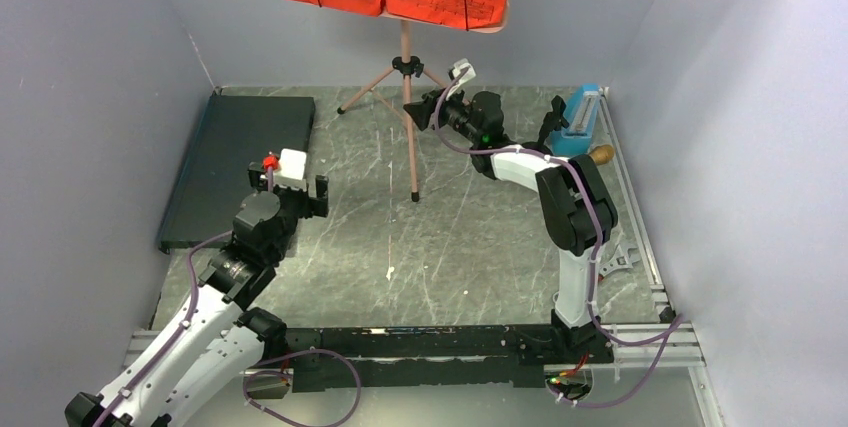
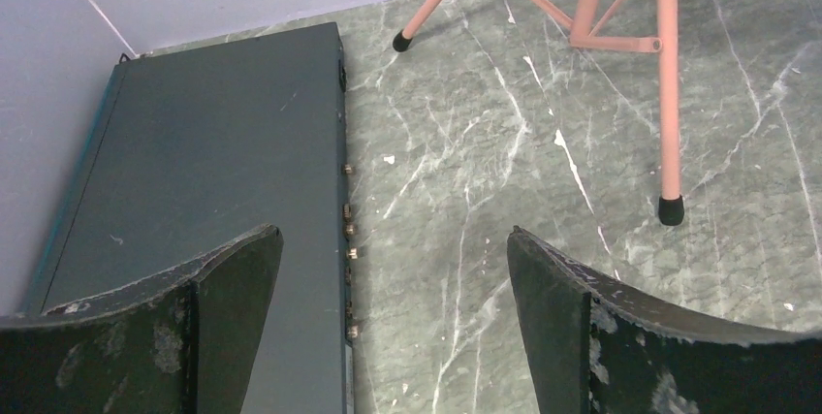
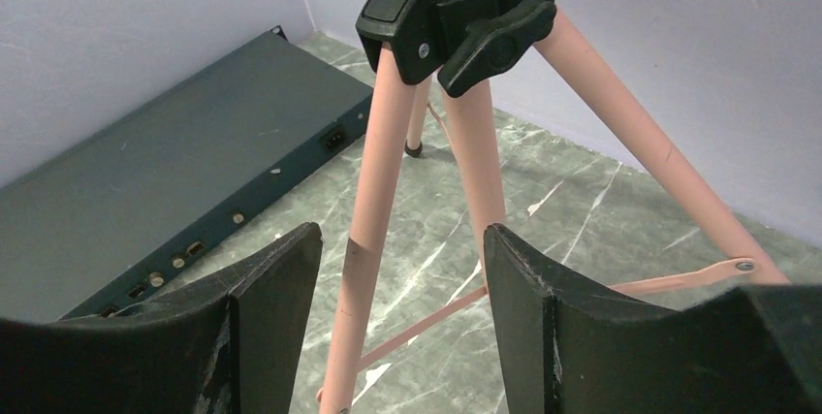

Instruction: Pack up the instrument practice props

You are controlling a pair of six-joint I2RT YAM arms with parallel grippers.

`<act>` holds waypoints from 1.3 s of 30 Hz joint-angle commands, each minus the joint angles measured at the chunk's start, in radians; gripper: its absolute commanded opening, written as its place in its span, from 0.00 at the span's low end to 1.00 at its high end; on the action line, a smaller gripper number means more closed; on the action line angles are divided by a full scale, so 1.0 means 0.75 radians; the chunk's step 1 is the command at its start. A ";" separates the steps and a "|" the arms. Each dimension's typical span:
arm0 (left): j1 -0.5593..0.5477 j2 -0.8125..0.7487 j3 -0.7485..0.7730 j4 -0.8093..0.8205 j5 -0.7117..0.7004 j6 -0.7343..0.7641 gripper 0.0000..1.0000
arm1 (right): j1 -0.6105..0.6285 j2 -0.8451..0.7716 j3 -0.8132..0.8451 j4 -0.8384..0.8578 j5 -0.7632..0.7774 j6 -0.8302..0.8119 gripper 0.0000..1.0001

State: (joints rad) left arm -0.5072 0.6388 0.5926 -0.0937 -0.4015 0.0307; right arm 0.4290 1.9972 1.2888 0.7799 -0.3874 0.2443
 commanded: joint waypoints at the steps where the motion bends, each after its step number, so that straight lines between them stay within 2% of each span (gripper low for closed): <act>1: 0.006 0.003 -0.011 0.071 -0.007 -0.006 0.91 | 0.019 -0.021 0.011 0.045 -0.015 0.002 0.64; 7: 0.005 0.018 -0.001 0.064 0.027 -0.012 0.91 | 0.025 0.033 0.045 0.005 0.038 -0.019 0.52; 12: 0.005 -0.005 -0.005 0.064 0.030 -0.012 0.90 | 0.031 0.022 0.005 0.013 0.052 -0.012 0.31; 17: 0.006 -0.017 -0.005 0.063 0.031 -0.013 0.90 | 0.043 -0.046 -0.097 0.017 0.084 -0.008 0.03; 18: 0.005 -0.016 -0.005 0.063 0.034 -0.012 0.90 | 0.048 -0.063 -0.120 0.017 0.096 -0.005 0.00; 28: 0.005 -0.017 0.004 0.064 0.059 -0.022 0.90 | 0.119 -0.244 -0.357 0.000 0.233 -0.021 0.00; 39: 0.005 -0.029 0.010 0.055 0.082 -0.033 0.91 | 0.134 -0.284 -0.399 -0.072 0.261 0.041 0.00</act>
State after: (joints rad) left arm -0.5072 0.6338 0.5892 -0.0799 -0.3626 0.0212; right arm 0.5159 1.7866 1.0218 0.8471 -0.1635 0.2783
